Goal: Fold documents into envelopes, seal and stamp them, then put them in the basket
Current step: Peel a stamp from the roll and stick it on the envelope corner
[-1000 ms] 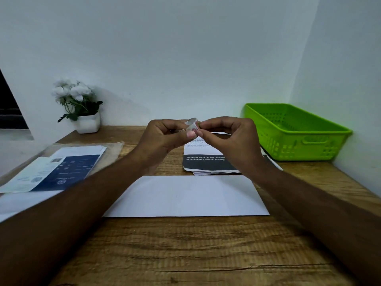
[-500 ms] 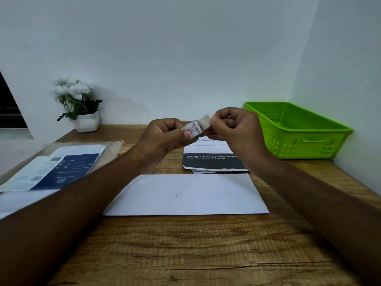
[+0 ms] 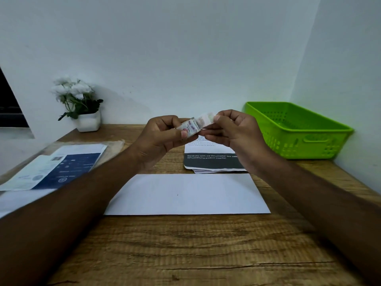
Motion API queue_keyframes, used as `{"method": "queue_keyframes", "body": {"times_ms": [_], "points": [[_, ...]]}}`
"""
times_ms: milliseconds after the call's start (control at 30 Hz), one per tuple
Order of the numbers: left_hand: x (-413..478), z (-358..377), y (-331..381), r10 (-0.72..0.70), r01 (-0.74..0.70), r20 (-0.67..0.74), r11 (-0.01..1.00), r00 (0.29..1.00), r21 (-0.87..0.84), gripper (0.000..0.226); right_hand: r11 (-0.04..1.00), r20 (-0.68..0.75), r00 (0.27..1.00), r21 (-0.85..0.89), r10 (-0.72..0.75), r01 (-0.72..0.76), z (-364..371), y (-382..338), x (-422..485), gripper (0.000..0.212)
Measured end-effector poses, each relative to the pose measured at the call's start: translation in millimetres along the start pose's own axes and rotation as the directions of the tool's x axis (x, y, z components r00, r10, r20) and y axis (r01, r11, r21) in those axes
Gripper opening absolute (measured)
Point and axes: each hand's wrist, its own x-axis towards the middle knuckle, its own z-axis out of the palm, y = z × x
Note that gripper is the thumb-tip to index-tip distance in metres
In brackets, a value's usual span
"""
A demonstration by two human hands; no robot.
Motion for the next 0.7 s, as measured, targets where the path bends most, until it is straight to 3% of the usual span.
{"method": "queue_keyframes", "body": {"times_ms": [300,433,567,700], "points": [[1,-2,0,0.010,-0.010,0.018,1.000,1.000,-0.003,0.015,0.998,0.014,0.999,0.048,0.050,-0.051,1,0,0,0.013],[1,-2,1,0.017,-0.016,-0.004,0.999,1.000,0.047,0.017,1.000,0.008,1.000,0.010,-0.004,0.004,0,1,0,0.011],[-1,1,4,0.046,-0.044,0.002,0.958,0.999,0.285,0.050,0.990,0.026,0.996,-0.109,-0.085,0.088,-3,4,0,0.020],[-5,8,6,0.069,-0.057,-0.012,0.898,0.998,0.437,0.047,0.986,0.043,0.997,-0.150,-0.065,0.071,-4,6,1,0.019]]}}
